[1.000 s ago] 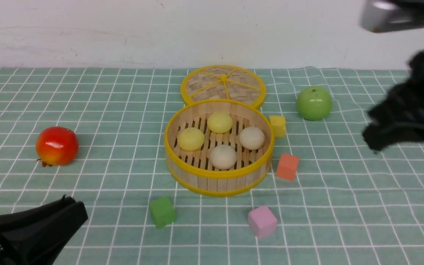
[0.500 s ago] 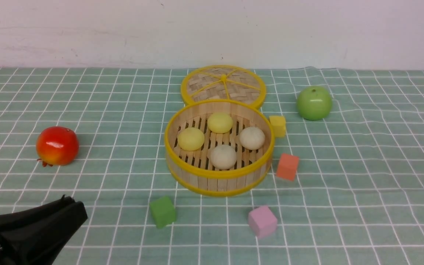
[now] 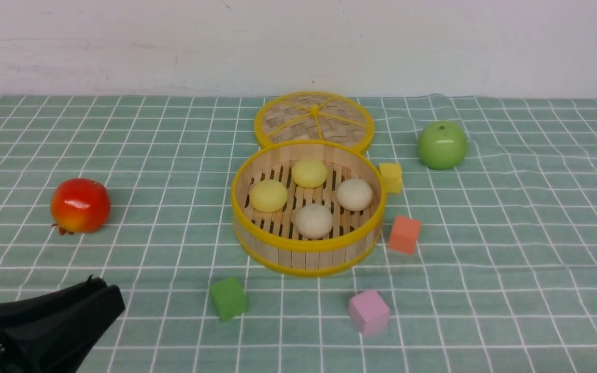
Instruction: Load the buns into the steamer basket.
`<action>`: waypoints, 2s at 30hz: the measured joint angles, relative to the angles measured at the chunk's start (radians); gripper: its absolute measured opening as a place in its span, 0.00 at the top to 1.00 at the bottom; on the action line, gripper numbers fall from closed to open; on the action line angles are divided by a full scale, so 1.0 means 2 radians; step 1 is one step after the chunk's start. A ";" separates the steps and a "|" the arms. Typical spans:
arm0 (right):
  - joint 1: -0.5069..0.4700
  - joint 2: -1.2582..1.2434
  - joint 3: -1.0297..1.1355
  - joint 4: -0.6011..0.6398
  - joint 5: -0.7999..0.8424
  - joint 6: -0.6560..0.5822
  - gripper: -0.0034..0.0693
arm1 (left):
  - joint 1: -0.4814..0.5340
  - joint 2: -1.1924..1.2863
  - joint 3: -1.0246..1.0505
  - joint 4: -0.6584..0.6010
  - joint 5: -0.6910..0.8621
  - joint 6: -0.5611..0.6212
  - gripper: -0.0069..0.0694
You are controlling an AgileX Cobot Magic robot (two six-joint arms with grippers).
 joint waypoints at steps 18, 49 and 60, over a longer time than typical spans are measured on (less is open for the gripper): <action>-0.003 -0.009 0.012 0.001 -0.040 0.000 0.96 | 0.000 0.000 0.000 0.000 0.003 0.000 0.74; -0.003 -0.009 0.012 0.001 -0.041 0.000 0.92 | 0.251 -0.230 0.135 -0.019 0.077 0.002 0.93; -0.003 -0.009 0.012 0.001 -0.041 0.000 0.90 | 0.268 -0.240 0.148 -0.017 0.226 -0.027 0.93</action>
